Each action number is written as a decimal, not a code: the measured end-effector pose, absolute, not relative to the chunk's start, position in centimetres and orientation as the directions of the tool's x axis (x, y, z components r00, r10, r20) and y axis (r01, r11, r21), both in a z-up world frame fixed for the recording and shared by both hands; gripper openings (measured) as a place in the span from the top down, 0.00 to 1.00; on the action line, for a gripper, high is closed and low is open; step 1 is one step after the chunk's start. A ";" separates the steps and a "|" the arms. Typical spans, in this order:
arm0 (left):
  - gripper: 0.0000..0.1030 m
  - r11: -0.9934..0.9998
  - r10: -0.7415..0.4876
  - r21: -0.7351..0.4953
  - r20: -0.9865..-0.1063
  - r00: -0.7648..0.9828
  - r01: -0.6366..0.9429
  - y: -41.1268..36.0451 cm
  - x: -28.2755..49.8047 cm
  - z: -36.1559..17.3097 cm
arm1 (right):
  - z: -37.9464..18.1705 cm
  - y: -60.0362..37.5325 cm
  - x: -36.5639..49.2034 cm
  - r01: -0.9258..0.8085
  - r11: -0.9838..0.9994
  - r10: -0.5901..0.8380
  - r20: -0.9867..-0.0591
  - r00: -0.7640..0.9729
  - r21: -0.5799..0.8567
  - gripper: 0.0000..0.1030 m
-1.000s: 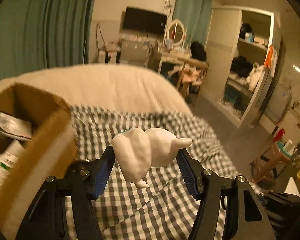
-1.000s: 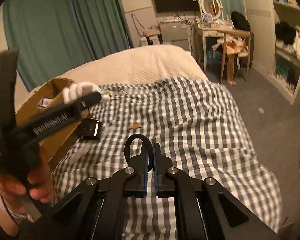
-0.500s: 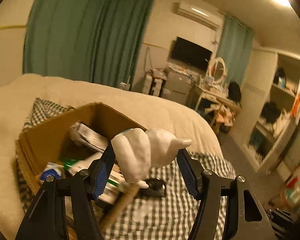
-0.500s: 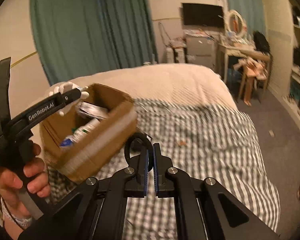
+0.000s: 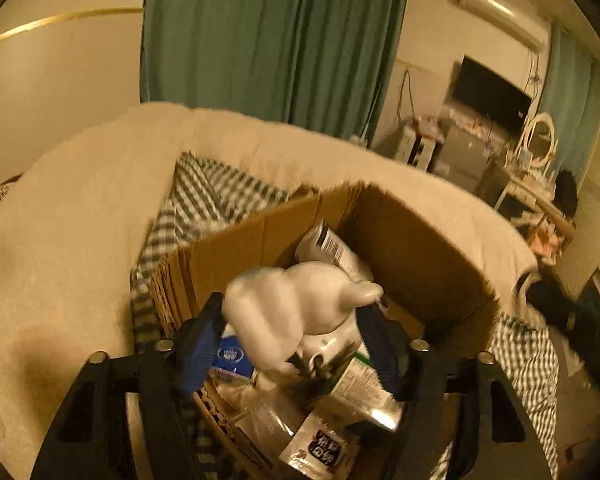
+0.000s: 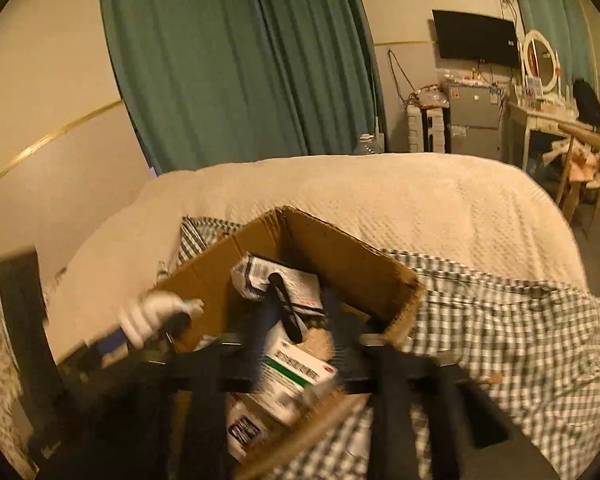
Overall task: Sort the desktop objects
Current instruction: 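Drop the white figurine and black hair tie into the box with both tools, then grasp the clear comb with the left tool and lift it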
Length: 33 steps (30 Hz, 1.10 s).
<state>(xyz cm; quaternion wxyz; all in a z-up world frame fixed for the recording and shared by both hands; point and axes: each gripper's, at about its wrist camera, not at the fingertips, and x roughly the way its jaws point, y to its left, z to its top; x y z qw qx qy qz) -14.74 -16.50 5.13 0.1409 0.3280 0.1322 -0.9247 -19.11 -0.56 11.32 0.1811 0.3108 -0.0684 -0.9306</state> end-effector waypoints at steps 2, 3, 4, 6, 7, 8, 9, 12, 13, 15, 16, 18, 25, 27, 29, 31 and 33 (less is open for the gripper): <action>0.11 -0.929 -0.188 -0.131 -0.641 -0.744 0.347 -16.0 -14.6 4.9 | 11.4 0.2 -18.8 0.253 -0.934 -0.353 -0.542 -0.763 0.252 0.34; 0.06 -0.931 -0.200 -0.115 -0.636 -0.746 0.347 -15.7 -14.3 5.0 | 11.4 0.6 -18.6 0.243 -0.934 -0.350 -0.536 -0.768 0.262 0.31; 0.05 -0.934 -0.209 -0.100 -0.625 -0.752 0.342 -15.0 -13.8 5.3 | 11.5 1.0 -18.3 0.235 -0.932 -0.352 -0.527 -0.774 0.277 0.28; 0.00 -0.943 -0.207 -0.087 -0.605 -0.769 0.323 -14.4 -13.8 5.7 | 11.5 2.1 -18.3 0.215 -0.929 -0.353 -0.540 -0.764 0.302 0.24; 0.00 -0.951 -0.199 -0.073 -0.599 -0.776 0.301 -13.7 -13.5 5.9 | 11.4 2.6 -18.3 0.201 -0.931 -0.345 -0.555 -0.757 0.305 0.24; 0.00 -0.955 -0.198 -0.062 -0.599 -0.776 0.291 -13.2 -13.4 6.0 | 11.5 3.1 -18.2 0.190 -0.932 -0.340 -0.560 -0.756 0.310 0.24; 0.00 -0.958 -0.199 -0.046 -0.603 -0.773 0.283 -12.7 -13.4 6.1 | 11.7 3.6 -18.0 0.186 -0.929 -0.344 -0.560 -0.754 0.320 0.24; 0.00 -0.959 -0.215 -0.016 -0.613 -0.760 0.284 -12.0 -13.5 6.5 | 12.8 5.0 -16.9 0.171 -0.922 -0.346 -0.540 -0.767 0.348 0.24; 0.00 -0.960 -0.201 -0.032 -0.613 -0.764 0.278 -12.0 -13.4 6.8 | 13.1 5.4 -16.3 0.170 -0.923 -0.342 -0.533 -0.774 0.345 0.24; 0.00 -0.967 -0.145 -0.079 -0.617 -0.774 0.244 -11.8 -13.1 7.2 | 13.2 6.4 -14.7 0.156 -0.933 -0.315 -0.531 -0.787 0.323 0.24; 0.00 -0.973 -0.090 -0.113 -0.622 -0.778 0.202 -11.6 -13.1 7.3 | 12.9 7.0 -14.1 0.143 -0.941 -0.296 -0.542 -0.786 0.306 0.24; 0.00 -0.973 -0.019 -0.159 -0.664 -0.747 0.167 -11.5 -13.6 6.8 | 12.1 8.1 -12.8 0.118 -0.948 -0.273 -0.565 -0.779 0.296 0.24; 0.00 -0.876 0.137 -0.425 -0.671 -0.728 0.227 -12.9 -12.8 6.1 | 9.6 12.5 -8.4 0.053 -0.985 -0.142 -0.584 -0.799 0.167 0.24; 0.00 -0.908 0.128 -0.386 -0.627 -0.769 0.164 -11.5 -12.1 7.3 | 9.3 13.9 -7.3 0.019 -0.990 -0.098 -0.579 -0.809 0.140 0.24; 0.00 -0.937 0.176 -0.346 -0.581 -0.795 0.045 -9.0 -11.1 8.2 | 9.1 15.7 -6.3 -0.009 -0.989 -0.081 -0.584 -0.808 0.150 0.22; 0.00 -0.949 0.251 -0.305 -0.571 -0.782 -0.082 -6.2 -10.5 8.4 | 8.8 17.4 -5.2 -0.035 -0.988 -0.062 -0.588 -0.807 0.153 0.20; 0.00 -0.949 0.307 -0.254 -0.591 -0.746 -0.189 -3.0 -10.3 7.8 | 8.3 18.8 -4.2 -0.051 -0.989 -0.041 -0.599 -0.800 0.136 0.20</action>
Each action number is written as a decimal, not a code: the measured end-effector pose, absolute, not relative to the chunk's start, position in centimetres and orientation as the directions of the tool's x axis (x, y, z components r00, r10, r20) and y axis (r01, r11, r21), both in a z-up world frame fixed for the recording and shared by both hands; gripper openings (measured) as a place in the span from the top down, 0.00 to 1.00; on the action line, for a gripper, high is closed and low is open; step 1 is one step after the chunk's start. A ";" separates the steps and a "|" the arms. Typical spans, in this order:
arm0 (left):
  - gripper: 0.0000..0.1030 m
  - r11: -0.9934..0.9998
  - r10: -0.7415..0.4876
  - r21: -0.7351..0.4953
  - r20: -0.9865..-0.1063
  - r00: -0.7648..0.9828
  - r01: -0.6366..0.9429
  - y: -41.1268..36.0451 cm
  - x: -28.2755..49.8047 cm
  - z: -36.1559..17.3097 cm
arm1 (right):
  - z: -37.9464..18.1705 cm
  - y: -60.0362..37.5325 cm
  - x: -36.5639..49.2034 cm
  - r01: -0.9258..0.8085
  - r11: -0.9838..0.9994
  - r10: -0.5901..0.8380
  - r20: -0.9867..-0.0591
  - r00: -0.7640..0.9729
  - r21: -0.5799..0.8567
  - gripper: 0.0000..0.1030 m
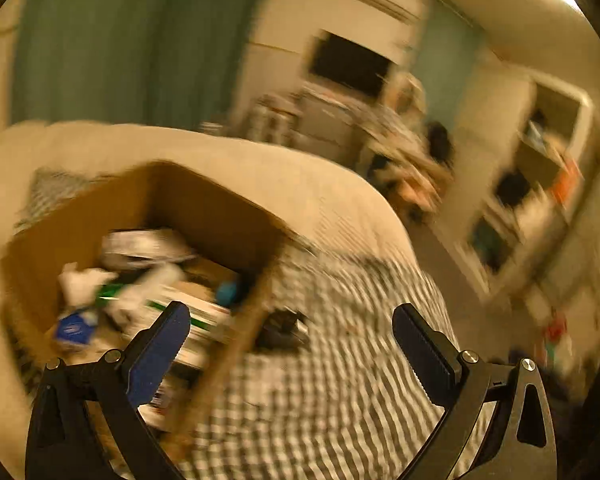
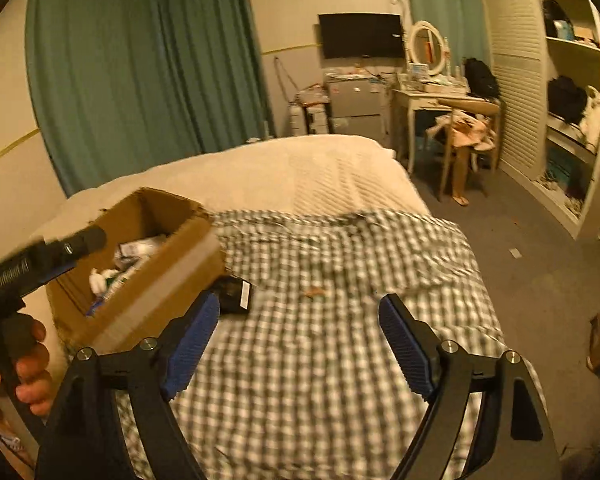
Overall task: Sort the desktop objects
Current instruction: 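Grasp the clear comb with the left tool and lift it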
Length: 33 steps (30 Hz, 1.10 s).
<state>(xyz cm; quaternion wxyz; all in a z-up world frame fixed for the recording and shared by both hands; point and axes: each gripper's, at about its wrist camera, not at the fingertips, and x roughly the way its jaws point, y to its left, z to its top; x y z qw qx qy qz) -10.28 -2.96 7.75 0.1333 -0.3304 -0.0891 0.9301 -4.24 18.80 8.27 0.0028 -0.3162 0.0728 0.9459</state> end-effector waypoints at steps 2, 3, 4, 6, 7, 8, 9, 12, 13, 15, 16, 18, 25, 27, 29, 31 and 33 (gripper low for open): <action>0.00 -0.927 0.374 -0.243 -0.623 -0.687 -0.284 0.2 -10.5 5.8 | 7.6 20.1 -3.3 -0.071 -0.990 -0.016 -0.602 -0.799 0.120 0.20; 0.00 -0.920 0.390 -0.248 -0.636 -0.666 -0.302 1.1 -10.7 4.8 | 7.1 20.8 -2.9 -0.085 -0.989 -0.006 -0.603 -0.798 0.123 0.19; 0.00 -0.916 0.397 -0.246 -0.658 -0.640 -0.316 2.4 -10.8 3.1 | 6.5 21.6 -2.5 -0.098 -0.985 -0.007 -0.605 -0.796 0.141 0.17; 0.00 -0.910 0.399 -0.217 -0.688 -0.606 -0.353 4.2 -11.2 0.7 | 5.4 22.8 -2.3 -0.111 -0.973 -0.035 -0.611 -0.791 0.200 0.17; 0.00 -0.903 0.398 -0.189 -0.705 -0.587 -0.385 5.2 -11.5 -0.6 | 4.9 23.3 -2.0 -0.115 -0.967 -0.050 -0.609 -0.791 0.229 0.17; 0.00 -0.903 0.374 -0.145 -0.727 -0.576 -0.404 6.2 -12.0 -2.0 | 4.4 23.6 -2.0 -0.114 -0.960 -0.068 -0.607 -0.792 0.256 0.17; 0.00 -0.908 0.343 -0.106 -0.742 -0.576 -0.404 6.8 -12.4 -3.0 | 3.9 23.9 -2.0 -0.113 -0.955 -0.082 -0.609 -0.789 0.275 0.17; 0.00 -0.924 0.240 0.006 -0.769 -0.592 -0.382 8.0 -14.3 -5.6 | 3.0 24.3 -1.9 -0.092 -0.948 -0.119 -0.609 -0.784 0.304 0.17; 0.00 -0.931 0.199 0.047 -0.766 -0.611 -0.363 8.0 -14.8 -6.2 | 2.8 24.3 -1.7 -0.081 -0.948 -0.129 -0.606 -0.785 0.307 0.17; 0.00 -0.940 0.113 0.127 -0.759 -0.641 -0.316 7.9 -15.8 -7.2 | 2.4 24.6 -1.5 -0.063 -0.945 -0.150 -0.596 -0.788 0.321 0.17; 0.00 -0.945 0.075 0.151 -0.762 -0.643 -0.289 7.6 -16.3 -8.0 | 2.2 24.6 -1.5 -0.057 -0.941 -0.161 -0.592 -0.790 0.333 0.17; 0.00 -0.947 0.034 0.173 -0.783 -0.621 -0.270 7.3 -17.3 -9.2 | 1.7 24.9 -1.6 -0.053 -0.930 -0.183 -0.583 -0.791 0.364 0.17; 0.21 -0.956 0.110 0.041 -0.868 -0.484 -0.292 6.6 -18.9 -12.5 | 0.7 26.3 -1.7 -0.070 -0.898 -0.218 -0.578 -0.787 0.434 0.17; 0.74 -0.957 0.151 -0.015 -0.878 -0.454 -0.289 5.8 -18.8 -11.5 | 0.5 26.5 -1.7 -0.069 -0.892 -0.227 -0.573 -0.787 0.448 0.17; 0.76 -0.950 0.223 -0.105 -0.888 -0.402 -0.295 5.1 -18.4 -10.8 | 0.4 26.4 -1.9 -0.068 -0.892 -0.230 -0.580 -0.781 0.446 0.17; 0.76 -0.940 0.252 -0.131 -0.889 -0.383 -0.314 5.1 -17.8 -10.6 | 0.2 26.0 -2.0 -0.065 -0.894 -0.236 -0.588 -0.773 0.443 0.17; 0.76 -0.937 0.221 -0.084 -0.894 -0.389 -0.339 5.9 -17.4 -10.6 | 0.0 25.6 -2.1 -0.062 -0.898 -0.237 -0.598 -0.765 0.435 0.17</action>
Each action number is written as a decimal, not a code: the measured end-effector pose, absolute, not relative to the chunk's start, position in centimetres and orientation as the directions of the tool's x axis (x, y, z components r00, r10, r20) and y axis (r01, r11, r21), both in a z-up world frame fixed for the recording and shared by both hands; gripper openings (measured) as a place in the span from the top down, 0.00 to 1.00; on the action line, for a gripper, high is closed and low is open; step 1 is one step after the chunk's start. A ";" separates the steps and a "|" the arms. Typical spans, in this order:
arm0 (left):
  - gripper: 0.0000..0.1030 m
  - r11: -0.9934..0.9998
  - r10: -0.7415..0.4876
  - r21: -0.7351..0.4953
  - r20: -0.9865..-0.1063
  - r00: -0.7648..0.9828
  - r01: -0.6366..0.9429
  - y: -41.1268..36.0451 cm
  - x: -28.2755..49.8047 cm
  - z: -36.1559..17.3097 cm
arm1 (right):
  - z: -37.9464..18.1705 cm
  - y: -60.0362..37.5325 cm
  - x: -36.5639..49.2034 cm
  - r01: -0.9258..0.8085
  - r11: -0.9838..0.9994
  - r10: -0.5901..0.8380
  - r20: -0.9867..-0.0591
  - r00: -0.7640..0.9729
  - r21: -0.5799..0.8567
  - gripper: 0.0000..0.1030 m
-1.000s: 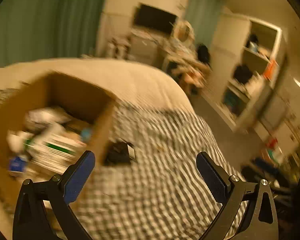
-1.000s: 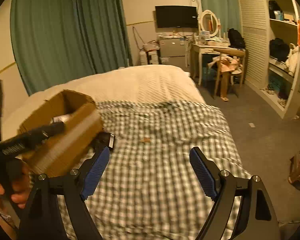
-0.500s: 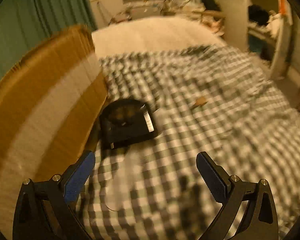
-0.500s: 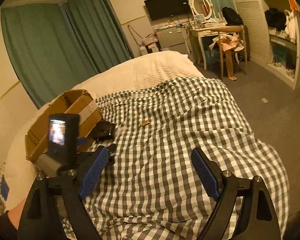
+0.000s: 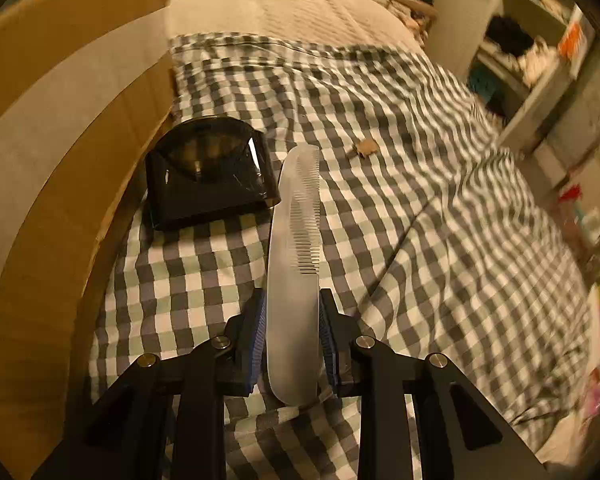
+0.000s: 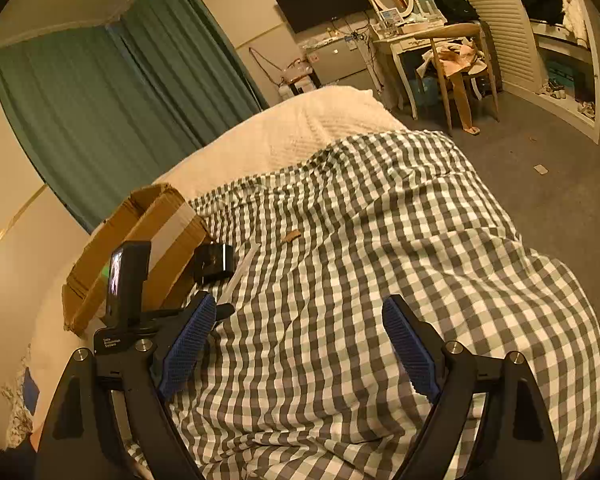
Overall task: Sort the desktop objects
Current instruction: 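Grasp the clear comb with the left tool and lift it, then drop the comb into the box with the left tool while the right tool carries the black case there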
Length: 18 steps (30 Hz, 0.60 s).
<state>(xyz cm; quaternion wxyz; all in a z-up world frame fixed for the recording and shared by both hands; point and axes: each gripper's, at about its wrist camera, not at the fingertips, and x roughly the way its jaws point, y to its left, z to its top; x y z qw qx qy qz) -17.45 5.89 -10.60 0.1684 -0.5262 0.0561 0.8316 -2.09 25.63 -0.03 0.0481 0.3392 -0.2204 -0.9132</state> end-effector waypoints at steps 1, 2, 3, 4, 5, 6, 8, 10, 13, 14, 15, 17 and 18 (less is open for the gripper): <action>0.76 -0.932 0.213 -0.059 -0.889 -0.406 -0.358 6.5 -17.5 -10.7 | 0.0 25.4 -2.2 -0.060 -0.900 -0.238 -0.604 -0.761 0.431 0.17; 0.76 -0.926 0.215 -0.047 -0.881 -0.421 -0.375 7.0 -17.6 -10.7 | -0.2 25.2 -2.1 -0.059 -0.904 -0.237 -0.609 -0.757 0.424 0.17; 0.76 -0.923 0.213 -0.038 -0.879 -0.427 -0.383 7.5 -17.7 -10.7 | -0.2 25.0 -2.1 -0.058 -0.907 -0.235 -0.615 -0.752 0.417 0.17; 0.76 -0.924 0.200 -0.023 -0.881 -0.429 -0.382 8.0 -17.8 -11.0 | -0.2 24.8 -2.2 -0.055 -0.908 -0.237 -0.618 -0.750 0.414 0.17; 0.76 -0.926 0.193 -0.017 -0.880 -0.434 -0.377 8.1 -17.7 -11.1 | -0.2 24.5 -2.2 -0.050 -0.912 -0.237 -0.622 -0.746 0.408 0.17; 0.76 -0.927 0.192 -0.014 -0.876 -0.443 -0.374 8.1 -17.6 -11.0 | -0.2 24.4 -2.2 -0.049 -0.914 -0.234 -0.624 -0.745 0.402 0.17; 0.76 -0.931 0.192 -0.010 -0.866 -0.463 -0.366 7.8 -17.0 -9.9 | 0.0 24.1 -2.4 -0.046 -0.919 -0.230 -0.628 -0.744 0.391 0.17; 0.76 -0.935 0.213 -0.023 -0.833 -0.511 -0.354 7.3 -16.1 -7.2 | 0.1 23.8 -2.6 -0.043 -0.923 -0.225 -0.626 -0.746 0.383 0.17; 0.76 -0.944 0.242 -0.040 -0.754 -0.610 -0.326 6.2 -14.5 -2.2 | 0.2 23.0 -3.6 -0.022 -0.931 -0.230 -0.632 -0.740 0.364 0.17; 0.76 -0.950 0.240 -0.042 -0.732 -0.637 -0.310 5.9 -14.3 -1.0 | 0.3 22.5 -4.1 -0.009 -0.935 -0.232 -0.631 -0.740 0.355 0.17; 0.76 -0.960 0.218 -0.033 -0.710 -0.669 -0.279 5.4 -14.1 0.1 | 0.4 21.8 -4.7 0.010 -0.940 -0.235 -0.629 -0.741 0.340 0.17; 0.76 -0.980 0.155 -0.012 -0.665 -0.731 -0.197 3.9 -13.4 2.8 | 0.2 19.9 -6.3 0.050 -0.948 -0.249 -0.634 -0.732 0.314 0.17; 0.76 -0.988 0.129 -0.019 -0.648 -0.750 -0.153 2.9 -13.2 3.9 | 0.0 18.5 -7.7 0.074 -0.951 -0.258 -0.639 -0.725 0.300 0.17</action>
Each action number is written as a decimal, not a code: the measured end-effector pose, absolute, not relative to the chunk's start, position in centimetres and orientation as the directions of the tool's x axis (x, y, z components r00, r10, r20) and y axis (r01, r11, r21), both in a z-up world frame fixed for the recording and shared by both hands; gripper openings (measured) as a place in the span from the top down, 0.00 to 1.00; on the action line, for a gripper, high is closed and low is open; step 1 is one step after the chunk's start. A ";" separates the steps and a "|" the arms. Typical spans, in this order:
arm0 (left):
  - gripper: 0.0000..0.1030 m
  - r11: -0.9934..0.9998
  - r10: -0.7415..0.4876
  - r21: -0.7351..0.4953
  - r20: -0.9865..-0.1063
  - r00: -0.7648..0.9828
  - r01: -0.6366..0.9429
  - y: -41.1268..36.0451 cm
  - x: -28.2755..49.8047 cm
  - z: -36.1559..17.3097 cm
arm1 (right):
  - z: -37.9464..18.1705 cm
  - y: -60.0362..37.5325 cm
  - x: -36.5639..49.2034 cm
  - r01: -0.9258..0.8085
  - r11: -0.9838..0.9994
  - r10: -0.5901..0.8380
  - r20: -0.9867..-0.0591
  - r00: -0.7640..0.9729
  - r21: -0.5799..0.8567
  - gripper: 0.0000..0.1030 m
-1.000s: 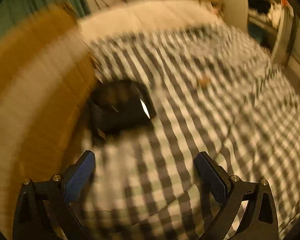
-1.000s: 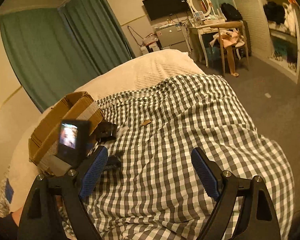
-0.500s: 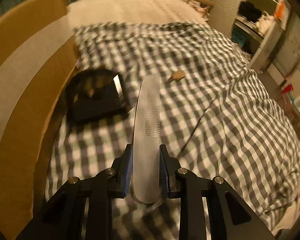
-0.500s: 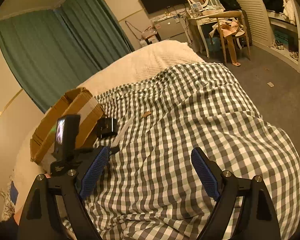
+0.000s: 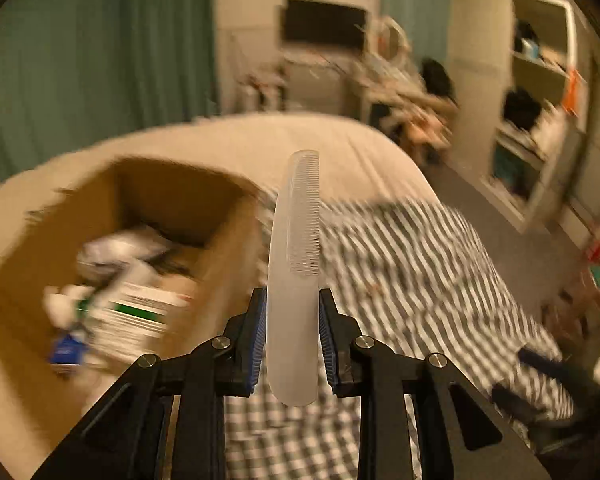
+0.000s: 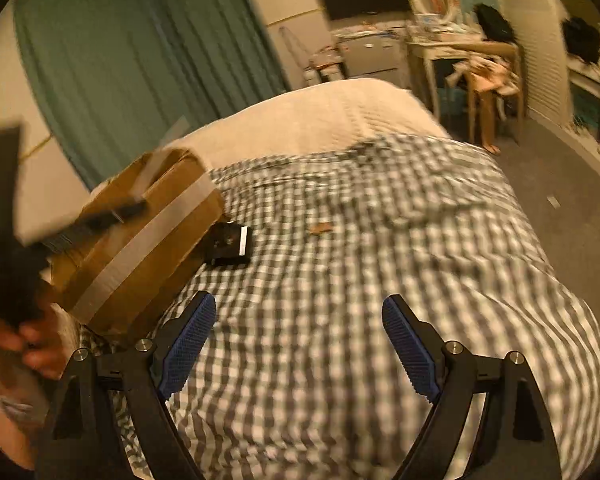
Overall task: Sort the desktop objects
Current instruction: 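Drop the comb into the box with the left tool while the right tool carries the black case there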
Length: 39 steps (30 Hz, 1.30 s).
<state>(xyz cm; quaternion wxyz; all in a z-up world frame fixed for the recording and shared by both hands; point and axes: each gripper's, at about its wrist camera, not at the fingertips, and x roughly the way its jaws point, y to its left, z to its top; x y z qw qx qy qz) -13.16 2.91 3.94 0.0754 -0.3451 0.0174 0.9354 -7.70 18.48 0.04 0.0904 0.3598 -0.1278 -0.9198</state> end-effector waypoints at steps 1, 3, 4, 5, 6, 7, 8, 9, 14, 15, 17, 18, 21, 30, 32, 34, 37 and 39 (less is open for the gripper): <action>0.76 -0.991 0.118 -0.029 -0.642 -0.758 -0.130 2.4 -13.2 4.5 | -0.2 17.4 -8.7 0.090 -0.953 -0.264 -0.642 -0.720 0.290 0.17; 0.76 -0.995 0.105 -0.068 -0.634 -0.766 -0.080 0.8 -13.4 5.3 | -0.6 15.0 -11.2 0.122 -0.957 -0.269 -0.652 -0.709 0.263 0.17; 0.76 -0.997 0.079 -0.070 -0.637 -0.767 -0.045 -0.1 -13.6 5.4 | -0.9 13.4 -12.7 0.144 -0.957 -0.279 -0.656 -0.701 0.253 0.17; 0.76 -0.998 0.057 -0.058 -0.638 -0.768 -0.026 -0.7 -13.7 5.3 | -1.3 12.2 -14.0 0.162 -0.956 -0.287 -0.654 -0.700 0.245 0.17; 0.76 -0.999 0.028 -0.042 -0.637 -0.770 -0.001 -1.4 -13.6 5.2 | -1.6 11.5 -14.9 0.168 -0.956 -0.288 -0.655 -0.698 0.241 0.17; 0.76 -0.999 0.003 -0.027 -0.643 -0.766 0.019 -2.1 -13.8 5.0 | -2.2 10.4 -16.4 0.167 -0.957 -0.284 -0.665 -0.691 0.235 0.17; 0.76 -0.999 -0.002 -0.032 -0.647 -0.762 0.029 -2.6 -14.1 4.7 | -3.0 9.6 -17.9 0.154 -0.960 -0.274 -0.681 -0.679 0.232 0.17; 0.76 -0.998 -0.003 -0.047 -0.655 -0.755 0.045 -3.2 -14.5 4.3 | -3.7 9.2 -18.8 0.145 -0.958 -0.280 -0.689 -0.669 0.249 0.17; 0.76 -0.993 -0.013 -0.076 -0.680 -0.733 0.088 -5.3 -14.7 2.9 | -7.5 7.7 -23.2 0.066 -0.952 -0.271 -0.727 -0.631 0.298 0.17; 0.76 -0.993 -0.008 -0.082 -0.684 -0.730 0.088 -5.5 -14.8 2.9 | -8.2 7.2 -23.9 0.068 -0.954 -0.269 -0.731 -0.627 0.293 0.17; 0.76 -0.991 0.010 -0.104 -0.694 -0.720 0.086 -5.9 -15.1 2.4 | -8.9 6.6 -24.7 0.058 -0.971 -0.218 -0.751 -0.623 0.234 0.17; 0.76 -0.990 0.018 -0.113 -0.697 -0.717 0.085 -6.0 -15.1 2.2 | -9.4 6.4 -25.1 0.057 -0.974 -0.206 -0.758 -0.619 0.219 0.17; 0.76 -0.988 0.014 -0.117 -0.703 -0.711 0.097 -6.5 -15.4 1.8 | -10.3 7.1 -25.2 0.005 -0.977 -0.172 -0.781 -0.600 0.212 0.33; 0.76 -0.980 -0.021 -0.121 -0.724 -0.689 0.157 -8.3 -15.3 1.5 | 0.0 8.5 -17.9 0.093 -0.954 -0.261 -0.635 -0.727 0.286 0.34; 0.76 -0.977 -0.029 -0.128 -0.709 -0.704 0.169 -8.8 -14.7 2.3 | 5.2 7.8 -16.7 0.177 -0.935 -0.327 -0.556 -0.764 0.307 0.34; 0.76 -0.974 -0.038 -0.135 -0.699 -0.714 0.183 -9.4 -14.4 2.9 | 8.7 5.7 -16.7 0.253 -0.930 -0.361 -0.524 -0.771 0.269 0.34; 0.76 -0.966 -0.073 -0.128 -0.695 -0.715 0.224 -10.3 -14.3 3.3 | 10.8 3.2 -18.2 0.326 -0.888 -0.455 -0.511 -0.730 0.325 0.34; 0.69 -0.959 -0.087 -0.136 -0.697 -0.712 0.250 -11.1 -14.3 3.2 | 11.1 2.3 -19.1 0.319 -0.881 -0.464 -0.509 -0.725 0.348 0.32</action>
